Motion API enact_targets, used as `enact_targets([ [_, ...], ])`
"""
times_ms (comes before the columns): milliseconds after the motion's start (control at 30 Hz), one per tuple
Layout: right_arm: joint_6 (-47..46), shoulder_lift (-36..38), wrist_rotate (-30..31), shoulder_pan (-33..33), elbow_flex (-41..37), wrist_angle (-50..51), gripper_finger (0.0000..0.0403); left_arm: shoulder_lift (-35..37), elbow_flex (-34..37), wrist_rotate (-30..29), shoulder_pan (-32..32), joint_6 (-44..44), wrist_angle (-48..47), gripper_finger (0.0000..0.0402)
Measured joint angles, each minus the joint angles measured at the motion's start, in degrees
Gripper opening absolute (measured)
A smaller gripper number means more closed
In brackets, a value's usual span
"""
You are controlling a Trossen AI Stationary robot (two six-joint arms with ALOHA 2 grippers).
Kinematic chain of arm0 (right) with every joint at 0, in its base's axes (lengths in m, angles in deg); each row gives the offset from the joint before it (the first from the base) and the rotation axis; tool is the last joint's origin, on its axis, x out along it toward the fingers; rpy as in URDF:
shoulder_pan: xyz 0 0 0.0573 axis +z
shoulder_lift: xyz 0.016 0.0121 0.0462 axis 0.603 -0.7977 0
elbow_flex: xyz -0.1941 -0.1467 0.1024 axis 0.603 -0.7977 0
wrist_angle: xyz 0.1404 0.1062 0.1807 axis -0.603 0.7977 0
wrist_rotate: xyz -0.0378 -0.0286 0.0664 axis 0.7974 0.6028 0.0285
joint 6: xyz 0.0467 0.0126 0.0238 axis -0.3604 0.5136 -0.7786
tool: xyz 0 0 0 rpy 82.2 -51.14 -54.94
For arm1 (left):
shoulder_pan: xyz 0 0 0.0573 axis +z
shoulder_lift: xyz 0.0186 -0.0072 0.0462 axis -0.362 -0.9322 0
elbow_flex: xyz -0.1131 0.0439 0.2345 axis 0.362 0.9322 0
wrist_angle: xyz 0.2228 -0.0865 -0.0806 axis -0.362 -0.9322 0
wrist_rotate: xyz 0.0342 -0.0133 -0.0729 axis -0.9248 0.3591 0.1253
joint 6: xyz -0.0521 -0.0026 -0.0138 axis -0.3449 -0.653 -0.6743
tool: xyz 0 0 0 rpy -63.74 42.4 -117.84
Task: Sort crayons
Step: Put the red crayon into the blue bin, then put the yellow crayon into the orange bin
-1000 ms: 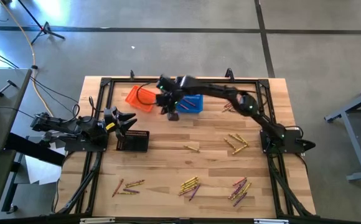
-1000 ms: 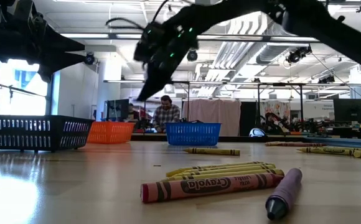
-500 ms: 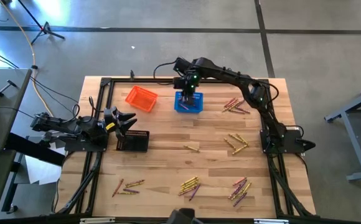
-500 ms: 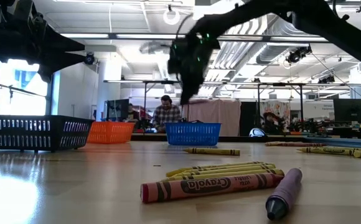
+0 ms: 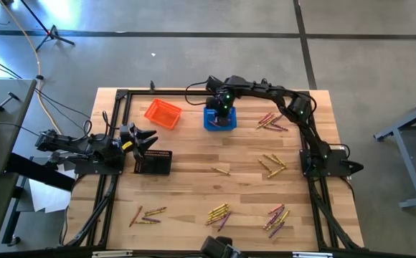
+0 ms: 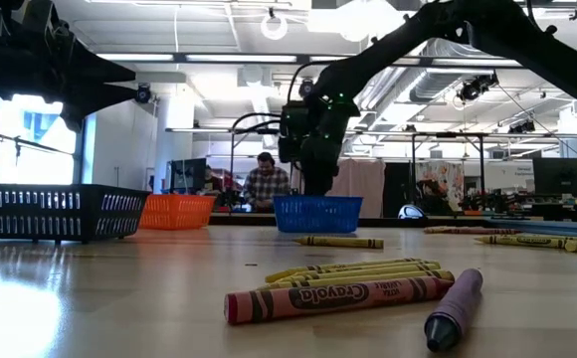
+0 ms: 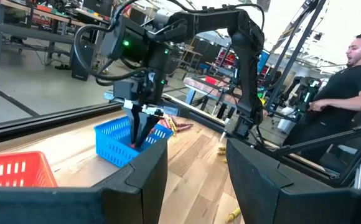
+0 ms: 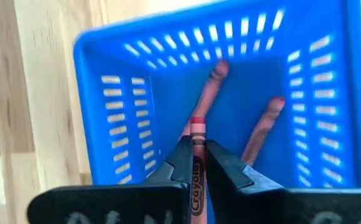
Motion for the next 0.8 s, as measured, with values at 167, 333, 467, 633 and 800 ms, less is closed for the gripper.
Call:
enact_targets([
  [167, -1.5, 0.0, 0.0, 0.0, 0.0, -3.1, 0.0016, 0.0, 0.0, 0.0, 0.0, 0.0, 0.0, 0.0155],
  [333, -1.5, 0.0, 0.0, 0.3, 0.0, -4.1, 0.0034, 0.0, 0.0, 0.0, 0.0, 0.0, 0.0, 0.0155],
  [467, -1.6, 0.0, 0.0, 0.4, 0.0, -3.1, 0.007, 0.0, 0.0, 0.0, 0.0, 0.0, 0.0, 0.0155],
  [633, -3.5, 2.2, 0.9, 0.4, 0.1, 1.9, 0.0094, 0.0, 0.0, 0.0, 0.0, 0.0, 0.0, 0.0155],
  [800, -4.9, 8.4, 1.6, 0.5, 0.1, 9.6, 0.0092, 0.0, 0.0, 0.0, 0.0, 0.0, 0.0, 0.0155],
])
